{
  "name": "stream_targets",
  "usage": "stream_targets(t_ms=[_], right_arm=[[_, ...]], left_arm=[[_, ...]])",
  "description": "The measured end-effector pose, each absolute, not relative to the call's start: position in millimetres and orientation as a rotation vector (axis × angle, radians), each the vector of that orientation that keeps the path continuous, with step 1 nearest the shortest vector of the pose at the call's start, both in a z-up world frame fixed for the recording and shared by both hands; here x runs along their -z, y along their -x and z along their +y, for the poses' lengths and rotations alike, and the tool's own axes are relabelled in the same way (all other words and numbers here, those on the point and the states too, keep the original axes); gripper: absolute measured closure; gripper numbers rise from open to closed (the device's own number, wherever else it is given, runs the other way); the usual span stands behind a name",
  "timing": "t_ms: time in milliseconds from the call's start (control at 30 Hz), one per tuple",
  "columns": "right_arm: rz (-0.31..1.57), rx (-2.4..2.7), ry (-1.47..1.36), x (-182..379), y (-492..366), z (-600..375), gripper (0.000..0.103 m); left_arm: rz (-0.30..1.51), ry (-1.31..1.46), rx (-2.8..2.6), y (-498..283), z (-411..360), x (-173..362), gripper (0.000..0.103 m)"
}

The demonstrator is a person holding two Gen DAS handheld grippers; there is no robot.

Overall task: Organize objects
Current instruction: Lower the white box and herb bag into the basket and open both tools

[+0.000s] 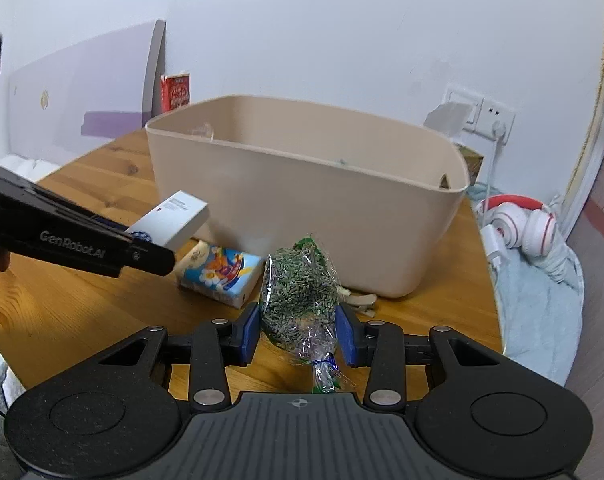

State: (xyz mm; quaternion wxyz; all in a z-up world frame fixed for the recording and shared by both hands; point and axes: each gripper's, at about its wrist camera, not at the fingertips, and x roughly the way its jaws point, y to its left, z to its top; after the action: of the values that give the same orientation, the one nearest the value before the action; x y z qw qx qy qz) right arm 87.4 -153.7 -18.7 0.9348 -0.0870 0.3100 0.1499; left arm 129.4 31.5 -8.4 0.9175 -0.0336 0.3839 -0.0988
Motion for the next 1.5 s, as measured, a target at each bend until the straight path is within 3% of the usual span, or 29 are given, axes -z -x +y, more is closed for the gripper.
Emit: stream_targets(t_ms=[333, 700, 1000, 1333, 1433, 1500], right_arm=[[0.51, -0.247, 0.143, -25, -92, -173, 0.065], [0.428, -0.201, 0.122, -62, -128, -179, 0.065], [0.436, -0.175, 0.121, -62, -171, -169, 0.065], [0.545, -0.174, 0.111, -25, -216, -155, 0.064], [0.572, -0.177, 0.106, -15, -220, -152, 0.064], [0.578, -0.176, 0.109, -11, -221, -151, 0.063]], left_arm=[[0.658, 0.068, 0.209, -120, 37, -41, 0.075], [0.586, 0.015, 0.152, -164, 32, -69, 0.075], [0.643, -0.024, 0.109, -216, 22, -53, 0.075], [0.764, -0.058, 0.052, -261, 16, -14, 0.074], [0.797, -0.048, 0.045, -266, 19, -5, 0.071], [0.809, -0.028, 0.069, -264, 21, -4, 0.059]])
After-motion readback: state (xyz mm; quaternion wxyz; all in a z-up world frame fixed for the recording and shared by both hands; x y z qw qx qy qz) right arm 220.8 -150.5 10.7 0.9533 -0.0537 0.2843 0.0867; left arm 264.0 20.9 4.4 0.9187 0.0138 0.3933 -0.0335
